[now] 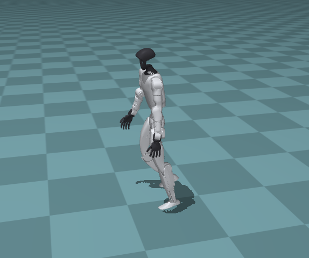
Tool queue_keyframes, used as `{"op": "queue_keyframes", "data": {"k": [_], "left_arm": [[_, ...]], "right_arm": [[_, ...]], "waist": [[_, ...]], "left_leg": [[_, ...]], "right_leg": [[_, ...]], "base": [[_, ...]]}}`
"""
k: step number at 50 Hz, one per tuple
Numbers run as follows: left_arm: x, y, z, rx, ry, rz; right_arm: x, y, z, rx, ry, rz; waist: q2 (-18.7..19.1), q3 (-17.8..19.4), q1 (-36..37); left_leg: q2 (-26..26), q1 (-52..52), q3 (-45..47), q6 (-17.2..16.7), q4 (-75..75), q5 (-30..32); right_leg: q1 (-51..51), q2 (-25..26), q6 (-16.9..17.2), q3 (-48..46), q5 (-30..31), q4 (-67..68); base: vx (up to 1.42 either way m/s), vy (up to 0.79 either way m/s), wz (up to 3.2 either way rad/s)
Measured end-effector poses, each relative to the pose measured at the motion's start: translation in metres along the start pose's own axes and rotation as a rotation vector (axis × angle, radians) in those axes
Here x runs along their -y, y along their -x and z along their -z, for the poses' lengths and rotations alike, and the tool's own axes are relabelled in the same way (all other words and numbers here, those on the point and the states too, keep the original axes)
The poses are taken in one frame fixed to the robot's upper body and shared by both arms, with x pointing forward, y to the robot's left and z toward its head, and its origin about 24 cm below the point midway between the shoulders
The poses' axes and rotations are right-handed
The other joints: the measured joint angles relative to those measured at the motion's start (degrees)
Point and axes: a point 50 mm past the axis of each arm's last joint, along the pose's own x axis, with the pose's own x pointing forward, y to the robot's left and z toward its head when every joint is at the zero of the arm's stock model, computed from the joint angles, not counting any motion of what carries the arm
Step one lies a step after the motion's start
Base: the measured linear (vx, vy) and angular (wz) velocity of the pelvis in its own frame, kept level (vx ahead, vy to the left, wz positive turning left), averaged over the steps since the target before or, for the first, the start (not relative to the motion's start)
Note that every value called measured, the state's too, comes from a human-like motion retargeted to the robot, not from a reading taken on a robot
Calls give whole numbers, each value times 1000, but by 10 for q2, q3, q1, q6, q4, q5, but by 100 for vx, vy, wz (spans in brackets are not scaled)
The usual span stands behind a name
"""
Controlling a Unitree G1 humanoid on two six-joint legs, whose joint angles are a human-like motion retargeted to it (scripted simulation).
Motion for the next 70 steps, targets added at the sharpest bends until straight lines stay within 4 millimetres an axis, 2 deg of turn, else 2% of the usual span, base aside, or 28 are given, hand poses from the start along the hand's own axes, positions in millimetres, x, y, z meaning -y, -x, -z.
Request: {"op": "queue_keyframes", "data": {"k": [3,5,7,10,11,13,15,17,20,23,25,28,31,35,37,40,43,46,50,52,54,57,60,63,65,68,70], "left_arm": [[-1,-3,-32,103,-36,-10],[3,-3,-54,174,-83,9],[9,-2,-76,244,-121,31],[18,1,-107,344,-154,48],[19,3,-115,377,-158,45],[22,6,-128,435,-168,41],[24,9,-136,473,-177,37],[26,9,-134,483,-165,36],[29,6,-119,432,-83,47],[35,2,-92,346,11,87],[40,0,-72,284,49,103],[46,-1,-37,181,33,128],[51,1,-3,75,-30,159],[48,6,34,-39,-67,178],[42,8,46,-70,-18,165],[34,13,65,-141,40,144],[27,13,67,-177,18,123],[19,8,47,-136,-66,95],[7,-1,-7,15,-158,19],[3,-3,-40,111,-162,-13],[3,-3,-73,213,-149,-24],[7,2,-116,347,-133,-9],[14,10,-151,442,-156,19],[18,17,-179,512,-202,25],[19,22,-191,545,-243,12],[18,24,-196,575,-292,-10],[19,22,-188,563,-289,-19]], "right_arm": [[15,3,20,-68,3,37],[26,6,32,-114,-1,52],[38,9,43,-157,-3,67],[55,13,56,-228,-5,96],[58,14,59,-251,7,99],[63,17,65,-286,18,105],[65,16,63,-284,0,112],[64,14,58,-264,-25,108],[60,9,45,-240,-38,96],[54,3,27,-197,-53,90],[49,-1,13,-154,-63,89],[36,-6,-9,-88,-45,64],[20,-9,-28,-32,9,11],[-2,-10,-51,63,59,-68],[-10,-10,-62,124,48,-99],[-16,-8,-66,172,14,-128],[-10,-8,-60,159,-57,-103],[1,-7,-38,94,-112,-37],[15,0,8,-56,-101,45],[20,5,30,-130,-78,57],[23,11,50,-196,-59,46],[28,21,76,-284,-48,11],[35,29,95,-354,-59,-14],[42,35,105,-405,-72,-15],[45,36,108,-426,-70,-9],[47,31,98,-401,-63,-8],[48,26,87,-373,-48,-9]], "waist": [[7,0,-16],[14,2,-31],[22,4,-49],[29,16,-83],[28,20,-93],[29,22,-106],[41,19,-109],[54,19,-111],[61,29,-112],[62,23,-112],[64,13,-107],[60,5,-87],[48,7,-58],[31,15,-7],[28,20,12],[31,17,25],[21,19,25],[10,20,24],[-6,15,24],[-6,14,15],[0,13,-1],[14,11,-32],[27,8,-66],[31,10,-97],[32,12,-108],[48,14,-106],[54,19,-106]], "left_leg": [[4,17,-14,-7,-2,-8],[3,30,-26,-6,-3,-12],[0,44,-40,-3,-6,-14],[-11,73,-67,-2,-6,-17],[-17,84,-76,1,-3,-19],[-24,101,-89,9,7,-21],[-17,107,-92,13,29,-17],[-9,111,-93,16,71,0],[-2,94,-88,20,188,37],[13,10,-78,28,374,50],[21,-50,-75,34,468,34],[20,-110,-67,41,517,-10],[16,-138,-54,36,464,-26],[15,-129,-37,27,260,-30],[21,-108,-15,30,129,-3],[33,-91,-11,20,18,65],[26,-62,-35,24,20,47],[18,-38,-47,29,43,12],[1,-17,-60,29,60,-8],[-2,0,-67,20,56,-12],[-2,20,-80,15,45,-12],[3,49,-104,14,26,-9],[4,68,-126,11,18,-9],[-6,81,-151,7,31,-13],[-14,91,-160,8,45,-16],[-9,100,-151,11,83,-1],[-8,99,-142,15,137,22]], "right_leg": [[-61,-22,-11,-41,-23,60],[-81,-30,-7,-58,-33,23],[-76,-33,-2,-73,-22,-85],[-22,-36,18,-91,47,-336],[-6,-37,31,-73,98,-406],[14,-37,45,-34,168,-478],[25,-33,32,-24,138,-469],[43,-29,23,-23,93,-442],[82,-32,12,-11,53,-421],[96,-40,1,-1,25,-402],[93,-41,-3,7,11,-387],[90,-44,-3,23,-5,-364],[101,-47,0,39,-9,-352],[129,-46,14,59,-3,-353],[150,-41,20,60,-5,-351],[179,-25,18,54,-10,-332],[183,-26,14,53,4,-263],[135,-29,9,55,53,-115],[29,-58,-10,25,128,90],[-8,-78,-32,-7,88,141],[-32,-75,-36,-22,57,150],[-55,-48,-25,-26,26,97],[-57,-41,-13,-43,1,-36],[-18,-47,2,-54,45,-267],[5,-52,11,-48,79,-364],[23,-46,4,-34,27,-343],[45,-44,3,-26,8,-336]], "base": [[50,11,53],[51,8,64],[53,4,75],[58,-4,84],[62,-11,71],[62,-14,38],[62,-16,-11],[65,-18,-35],[65,-17,-45],[59,-11,-40],[56,-4,-41],[55,2,-54],[55,7,-60],[57,14,-60],[59,24,-31],[59,28,-1],[58,30,32],[55,29,45],[54,22,44],[53,16,56],[53,10,73],[52,3,81],[53,-3,82],[56,-11,73],[58,-18,23],[59,-20,-41],[62,-21,-61]]}}
